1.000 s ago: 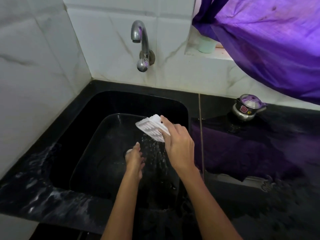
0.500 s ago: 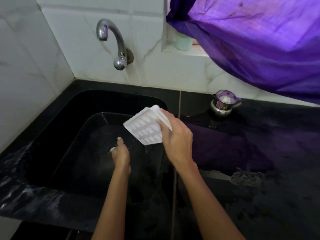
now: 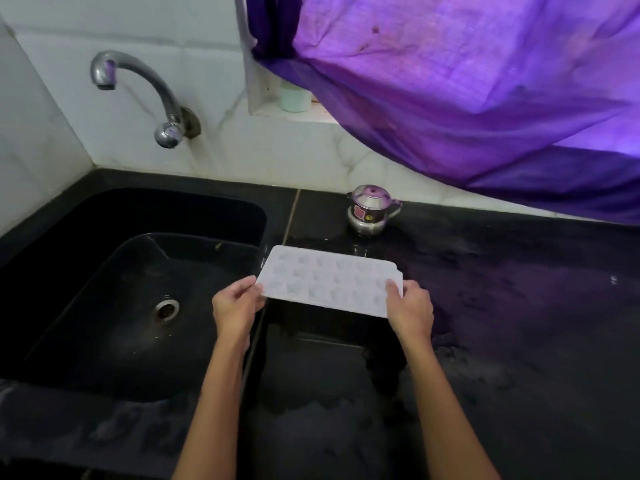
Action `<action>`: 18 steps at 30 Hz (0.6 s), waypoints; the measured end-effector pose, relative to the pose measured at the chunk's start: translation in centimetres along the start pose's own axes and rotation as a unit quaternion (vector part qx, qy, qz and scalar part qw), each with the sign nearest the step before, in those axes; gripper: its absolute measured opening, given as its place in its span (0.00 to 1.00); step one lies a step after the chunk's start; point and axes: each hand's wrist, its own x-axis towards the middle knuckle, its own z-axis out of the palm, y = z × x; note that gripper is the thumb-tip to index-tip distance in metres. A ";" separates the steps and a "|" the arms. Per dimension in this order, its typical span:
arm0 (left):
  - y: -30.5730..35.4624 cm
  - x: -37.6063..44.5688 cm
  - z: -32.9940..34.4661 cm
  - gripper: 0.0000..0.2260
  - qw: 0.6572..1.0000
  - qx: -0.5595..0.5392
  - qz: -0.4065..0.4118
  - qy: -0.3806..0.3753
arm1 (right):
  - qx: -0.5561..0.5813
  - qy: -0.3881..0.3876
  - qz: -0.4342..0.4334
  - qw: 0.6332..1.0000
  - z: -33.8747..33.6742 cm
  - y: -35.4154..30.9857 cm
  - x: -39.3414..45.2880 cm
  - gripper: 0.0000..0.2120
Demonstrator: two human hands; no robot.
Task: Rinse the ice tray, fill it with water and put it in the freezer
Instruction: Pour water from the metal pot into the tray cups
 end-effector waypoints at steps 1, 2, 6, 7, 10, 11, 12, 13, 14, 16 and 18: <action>-0.4 -0.2 0.3 0.12 1.000 0.022 -0.010 0.001 | -0.027 0.004 -0.001 1.000 -0.3 0.7 0.4 0.18; -0.8 -0.4 0.6 0.11 0.999 0.040 -0.017 0.002 | -0.040 0.006 0.000 0.999 -0.5 1.4 0.7 0.18; -1.5 -0.6 1.6 0.10 0.996 0.091 -0.024 0.007 | -0.063 0.001 0.006 0.998 -1.0 2.7 1.4 0.17; -1.5 -0.6 1.9 0.10 0.994 0.105 -0.023 0.011 | -0.064 0.000 0.007 0.998 -1.0 2.9 1.5 0.17; -1.4 -0.6 2.4 0.09 0.989 0.141 -0.015 0.030 | -0.057 -0.002 0.013 0.998 -1.0 3.3 1.8 0.17; -1.3 -0.7 2.5 0.09 0.988 0.152 -0.015 0.035 | -0.056 -0.003 0.015 0.998 -0.9 3.4 1.9 0.18; -1.1 -0.7 2.5 0.08 0.985 0.166 -0.016 0.040 | -0.058 -0.003 0.014 0.998 -1.0 3.4 2.0 0.18; -1.0 -0.7 2.5 0.08 0.982 0.182 -0.018 0.043 | -0.064 -0.003 0.012 0.998 -1.1 3.3 2.0 0.18; -0.9 -0.7 2.5 0.08 0.978 0.202 -0.017 0.047 | -0.072 0.000 0.006 0.997 -1.3 3.1 2.1 0.19; -0.2 -1.1 2.7 0.09 0.965 0.256 0.001 0.062 | -0.080 0.005 -0.011 0.997 -1.7 2.4 2.3 0.22; 0.6 -1.8 3.4 0.13 0.950 0.298 0.037 0.081 | -0.041 0.013 -0.045 0.998 -2.0 1.5 2.9 0.28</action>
